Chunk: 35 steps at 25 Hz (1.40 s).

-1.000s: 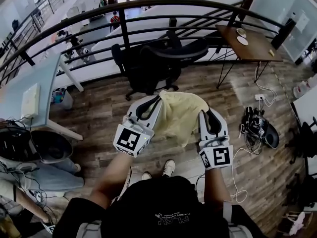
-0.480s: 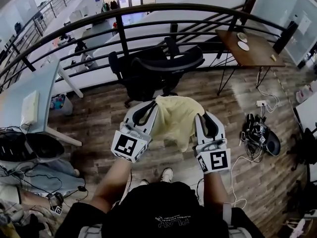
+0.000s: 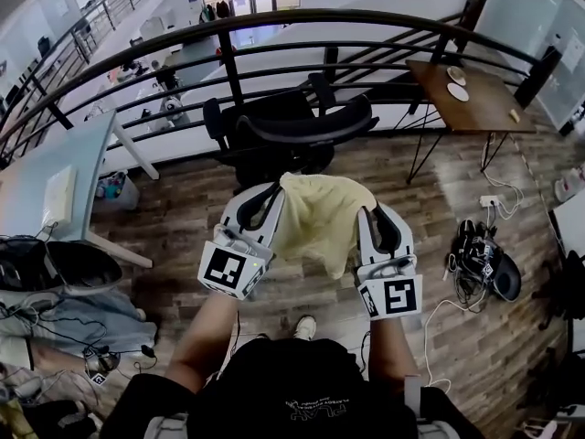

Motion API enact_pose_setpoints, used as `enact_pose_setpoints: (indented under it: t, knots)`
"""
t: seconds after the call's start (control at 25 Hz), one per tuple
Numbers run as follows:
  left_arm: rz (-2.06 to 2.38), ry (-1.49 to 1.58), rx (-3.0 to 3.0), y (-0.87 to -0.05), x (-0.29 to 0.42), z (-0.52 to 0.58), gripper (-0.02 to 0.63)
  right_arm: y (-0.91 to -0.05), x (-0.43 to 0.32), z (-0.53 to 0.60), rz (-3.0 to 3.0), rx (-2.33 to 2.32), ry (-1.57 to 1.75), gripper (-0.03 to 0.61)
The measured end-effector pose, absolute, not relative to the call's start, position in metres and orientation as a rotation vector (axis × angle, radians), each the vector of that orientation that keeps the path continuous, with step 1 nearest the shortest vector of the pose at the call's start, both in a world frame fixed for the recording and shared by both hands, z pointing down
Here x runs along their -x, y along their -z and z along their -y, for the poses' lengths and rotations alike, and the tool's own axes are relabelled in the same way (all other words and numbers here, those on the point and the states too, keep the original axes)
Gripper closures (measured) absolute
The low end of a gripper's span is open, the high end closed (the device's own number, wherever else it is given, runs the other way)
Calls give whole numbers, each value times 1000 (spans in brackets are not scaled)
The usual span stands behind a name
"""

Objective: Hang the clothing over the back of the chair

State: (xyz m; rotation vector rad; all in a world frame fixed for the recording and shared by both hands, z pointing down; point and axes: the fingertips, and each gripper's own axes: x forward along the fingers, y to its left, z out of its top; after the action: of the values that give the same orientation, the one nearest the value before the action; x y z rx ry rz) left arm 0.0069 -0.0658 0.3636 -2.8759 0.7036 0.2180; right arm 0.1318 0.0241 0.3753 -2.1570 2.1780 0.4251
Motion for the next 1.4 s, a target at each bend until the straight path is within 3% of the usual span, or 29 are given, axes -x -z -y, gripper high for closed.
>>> enact_pose_setpoints:
  t: [1.4]
  knots:
    - [-686, -125, 2577, -296, -29, 201, 584, -292, -155, 135, -2210, 2079, -811, 508]
